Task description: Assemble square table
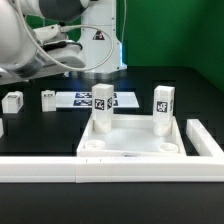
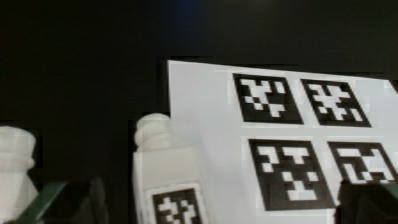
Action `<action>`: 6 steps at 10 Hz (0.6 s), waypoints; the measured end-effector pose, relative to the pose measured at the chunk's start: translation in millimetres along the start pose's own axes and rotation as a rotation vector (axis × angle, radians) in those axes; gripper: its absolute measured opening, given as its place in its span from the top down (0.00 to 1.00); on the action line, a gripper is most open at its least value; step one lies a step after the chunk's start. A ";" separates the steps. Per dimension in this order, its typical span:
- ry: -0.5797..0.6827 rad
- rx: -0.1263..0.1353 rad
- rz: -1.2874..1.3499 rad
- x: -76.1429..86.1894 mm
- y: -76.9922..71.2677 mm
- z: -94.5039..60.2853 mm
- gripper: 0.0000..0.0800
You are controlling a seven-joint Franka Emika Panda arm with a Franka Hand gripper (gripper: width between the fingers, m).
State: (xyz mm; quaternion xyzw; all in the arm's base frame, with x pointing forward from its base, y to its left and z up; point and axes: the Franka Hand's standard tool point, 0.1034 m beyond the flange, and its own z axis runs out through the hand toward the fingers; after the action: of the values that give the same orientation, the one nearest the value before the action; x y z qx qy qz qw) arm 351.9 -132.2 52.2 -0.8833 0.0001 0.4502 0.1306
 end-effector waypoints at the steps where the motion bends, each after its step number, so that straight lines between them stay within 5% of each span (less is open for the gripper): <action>1: 0.004 -0.005 0.000 5.5 2.2 6.7 0.19; 6: 0.022 -0.037 0.000 30.9 10.4 27.6 0.19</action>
Offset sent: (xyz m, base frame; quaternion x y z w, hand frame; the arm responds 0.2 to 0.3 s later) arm -0.0035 -0.0023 -0.0327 -0.0244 0.0202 0.0180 0.9993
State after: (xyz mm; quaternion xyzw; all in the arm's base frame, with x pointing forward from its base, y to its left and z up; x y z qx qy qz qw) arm 347.2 -132.3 9.8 -0.8906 -0.0069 0.4401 0.1141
